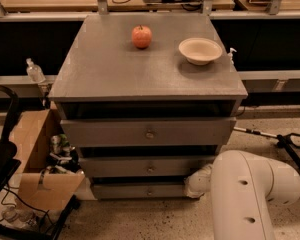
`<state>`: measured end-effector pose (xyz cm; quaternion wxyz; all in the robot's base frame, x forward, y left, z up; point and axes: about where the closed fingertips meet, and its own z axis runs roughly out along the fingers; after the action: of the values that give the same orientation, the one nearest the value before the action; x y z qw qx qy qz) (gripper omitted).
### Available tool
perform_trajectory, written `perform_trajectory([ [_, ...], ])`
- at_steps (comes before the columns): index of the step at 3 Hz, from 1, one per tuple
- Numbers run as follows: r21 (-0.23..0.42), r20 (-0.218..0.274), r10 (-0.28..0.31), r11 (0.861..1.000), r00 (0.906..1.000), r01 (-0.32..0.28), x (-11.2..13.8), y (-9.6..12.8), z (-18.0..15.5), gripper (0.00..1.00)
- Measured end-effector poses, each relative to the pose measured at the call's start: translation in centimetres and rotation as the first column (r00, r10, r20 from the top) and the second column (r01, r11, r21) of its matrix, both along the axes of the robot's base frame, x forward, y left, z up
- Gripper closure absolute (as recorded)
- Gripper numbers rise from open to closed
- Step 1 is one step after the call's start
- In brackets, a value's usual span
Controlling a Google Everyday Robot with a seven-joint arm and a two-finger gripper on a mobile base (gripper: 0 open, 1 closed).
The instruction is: Open bottom drawer
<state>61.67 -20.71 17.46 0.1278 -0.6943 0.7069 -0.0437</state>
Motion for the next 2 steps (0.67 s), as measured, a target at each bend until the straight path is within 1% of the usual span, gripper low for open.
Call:
perform_trajectory([
  [2, 0.000, 0.000, 0.000, 1.000, 1.0000, 0.000, 0.00, 0.00, 0.03, 1.00],
])
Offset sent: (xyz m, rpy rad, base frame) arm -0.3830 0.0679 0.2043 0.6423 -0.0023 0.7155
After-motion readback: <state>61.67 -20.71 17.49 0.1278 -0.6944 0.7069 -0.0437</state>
